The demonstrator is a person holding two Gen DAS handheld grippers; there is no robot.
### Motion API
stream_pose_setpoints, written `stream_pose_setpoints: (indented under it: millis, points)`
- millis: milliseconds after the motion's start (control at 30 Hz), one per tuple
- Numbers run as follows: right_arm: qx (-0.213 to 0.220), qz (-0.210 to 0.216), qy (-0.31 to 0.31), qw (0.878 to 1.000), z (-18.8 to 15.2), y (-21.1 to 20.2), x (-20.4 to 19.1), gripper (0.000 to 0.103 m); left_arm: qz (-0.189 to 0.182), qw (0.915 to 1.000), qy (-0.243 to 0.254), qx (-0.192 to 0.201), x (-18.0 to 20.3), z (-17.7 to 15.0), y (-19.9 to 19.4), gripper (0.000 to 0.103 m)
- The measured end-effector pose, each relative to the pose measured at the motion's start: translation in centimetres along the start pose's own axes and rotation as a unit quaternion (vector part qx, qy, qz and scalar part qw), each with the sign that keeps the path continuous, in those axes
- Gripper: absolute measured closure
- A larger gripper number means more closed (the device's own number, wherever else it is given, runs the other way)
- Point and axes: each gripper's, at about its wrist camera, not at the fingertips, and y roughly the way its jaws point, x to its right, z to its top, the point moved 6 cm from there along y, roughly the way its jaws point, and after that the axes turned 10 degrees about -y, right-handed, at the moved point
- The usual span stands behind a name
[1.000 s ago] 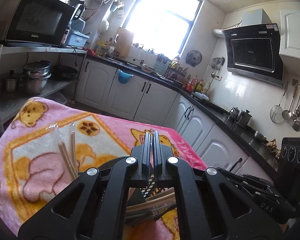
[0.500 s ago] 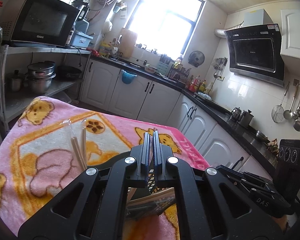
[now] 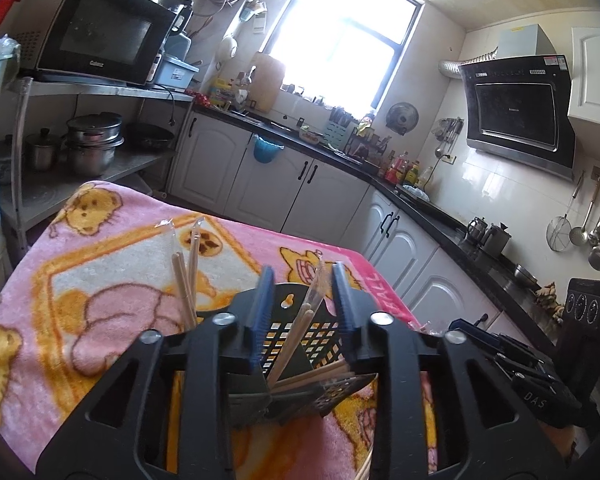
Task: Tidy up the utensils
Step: 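Withdraw the right gripper from the basket toward the remaining chopsticks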
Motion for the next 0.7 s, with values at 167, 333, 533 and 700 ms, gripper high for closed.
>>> stream_pose_setpoints:
  millis: [167,333,533,700]
  points:
    - [0.001,-0.004,-0.004,1.0,-0.2,-0.5,-0.2,0.062,0.003,1.0,0.004,-0.003,-0.1,-0.2,-0.5,0.067]
    - [-0.001,-0.008,-0.006,1.0,-0.5,-0.9,-0.3,0.056,0.007,0.9999,0.004,-0.01,-0.3,-0.9,-1.4,0.056]
    - [-0.003,-0.009,-0.009,1.0,-0.9,-1.3,-0.5,0.052,0.013,0.9998,0.004,-0.012,-0.5,-1.5,-2.4,0.043]
    - [-0.002,-0.009,-0.009,1.0,-1.1,-1.6,-0.7,0.046,0.015,0.9998,0.003,-0.011,-0.6,-1.8,-3.1,0.034]
